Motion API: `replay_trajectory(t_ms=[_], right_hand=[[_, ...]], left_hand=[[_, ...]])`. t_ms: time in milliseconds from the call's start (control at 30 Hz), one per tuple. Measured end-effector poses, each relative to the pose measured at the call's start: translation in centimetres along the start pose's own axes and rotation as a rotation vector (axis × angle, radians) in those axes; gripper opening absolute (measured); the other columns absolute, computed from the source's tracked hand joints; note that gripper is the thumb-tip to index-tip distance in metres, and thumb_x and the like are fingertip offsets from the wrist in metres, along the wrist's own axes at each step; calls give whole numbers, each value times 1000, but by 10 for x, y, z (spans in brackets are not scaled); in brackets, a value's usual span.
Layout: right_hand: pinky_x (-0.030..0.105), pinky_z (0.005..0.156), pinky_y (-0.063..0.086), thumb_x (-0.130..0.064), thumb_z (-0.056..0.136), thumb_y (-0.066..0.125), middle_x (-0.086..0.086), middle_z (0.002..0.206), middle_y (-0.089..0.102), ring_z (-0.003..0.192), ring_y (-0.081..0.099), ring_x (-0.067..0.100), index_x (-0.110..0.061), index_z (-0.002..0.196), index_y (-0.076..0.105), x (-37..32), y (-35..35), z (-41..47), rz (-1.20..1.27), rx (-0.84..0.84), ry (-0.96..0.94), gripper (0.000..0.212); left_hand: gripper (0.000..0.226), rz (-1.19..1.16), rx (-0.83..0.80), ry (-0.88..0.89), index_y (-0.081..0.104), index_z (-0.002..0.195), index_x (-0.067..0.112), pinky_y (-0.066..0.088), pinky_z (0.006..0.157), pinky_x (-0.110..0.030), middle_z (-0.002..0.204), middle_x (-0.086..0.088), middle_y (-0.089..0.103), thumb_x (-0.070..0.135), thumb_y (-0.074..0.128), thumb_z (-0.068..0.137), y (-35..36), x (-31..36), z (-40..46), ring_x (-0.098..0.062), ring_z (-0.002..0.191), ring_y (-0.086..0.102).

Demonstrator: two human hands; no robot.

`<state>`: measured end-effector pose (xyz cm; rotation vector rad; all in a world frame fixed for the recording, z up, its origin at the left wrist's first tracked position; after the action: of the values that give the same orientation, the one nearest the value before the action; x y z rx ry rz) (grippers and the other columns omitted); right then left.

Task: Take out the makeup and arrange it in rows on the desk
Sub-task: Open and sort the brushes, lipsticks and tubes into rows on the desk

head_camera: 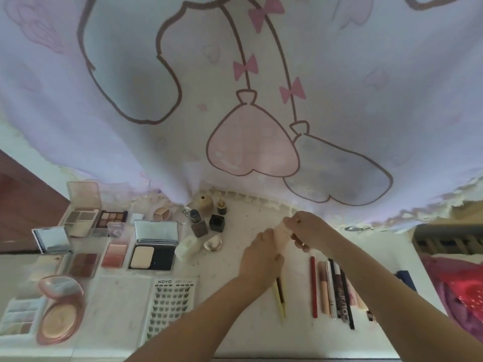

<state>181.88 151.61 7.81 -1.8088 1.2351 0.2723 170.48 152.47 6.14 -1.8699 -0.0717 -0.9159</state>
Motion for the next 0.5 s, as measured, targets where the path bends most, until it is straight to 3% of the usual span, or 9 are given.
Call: replay_trajectory(t_ms=[133, 267, 333, 400, 500], right_hand=[[19, 52, 35, -39, 95, 43, -5, 66, 47, 52, 42, 8, -23, 74, 44, -46, 32, -12, -129, -44, -199, 27], [17, 60, 46, -29, 98, 45, -9, 86, 58, 69, 56, 4, -29, 102, 52, -86, 66, -37, -160, -211, -418, 8], [21, 68, 54, -23, 96, 50, -10, 108, 58, 93, 61, 7, -33, 110, 55, -92, 75, -45, -47, -335, -418, 18], [25, 73, 56, -29, 96, 51, -11, 117, 54, 103, 60, 10, -37, 116, 54, -98, 84, -52, 44, -406, -347, 22], [20, 59, 51, -49, 96, 39, -6, 97, 63, 75, 67, 9, -28, 114, 54, -100, 100, -61, -118, -408, -231, 31]], left_hand=[[21, -281, -196, -69, 51, 114, 14, 55, 76, -33, 102, -4, 65, 22, 45, 96, -32, -33, -24, -18, 83, 65], [28, -804, -458, -171, 45, 121, 10, 58, 70, -32, 96, -10, 70, 26, 49, 98, -53, -56, -68, -26, 77, 69], [38, -811, -475, -159, 34, 130, 14, 57, 70, -33, 96, -12, 70, 25, 50, 98, -61, -65, -81, -28, 78, 68], [43, -700, -401, -138, 30, 134, 14, 58, 68, -37, 93, -11, 68, 23, 50, 97, -71, -77, -88, -25, 74, 67], [35, -500, -296, -72, 41, 127, 17, 57, 70, -41, 92, -10, 67, 24, 50, 95, -80, -84, -92, -21, 69, 65]])
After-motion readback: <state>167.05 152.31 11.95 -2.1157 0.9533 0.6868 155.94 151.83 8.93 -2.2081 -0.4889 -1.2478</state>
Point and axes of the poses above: each hand's wrist, its own z-axis towards the middle knuckle, its own y-axis out of the palm, x = y × z, the point moved 9 cm from there along z, towards the middle knuckle
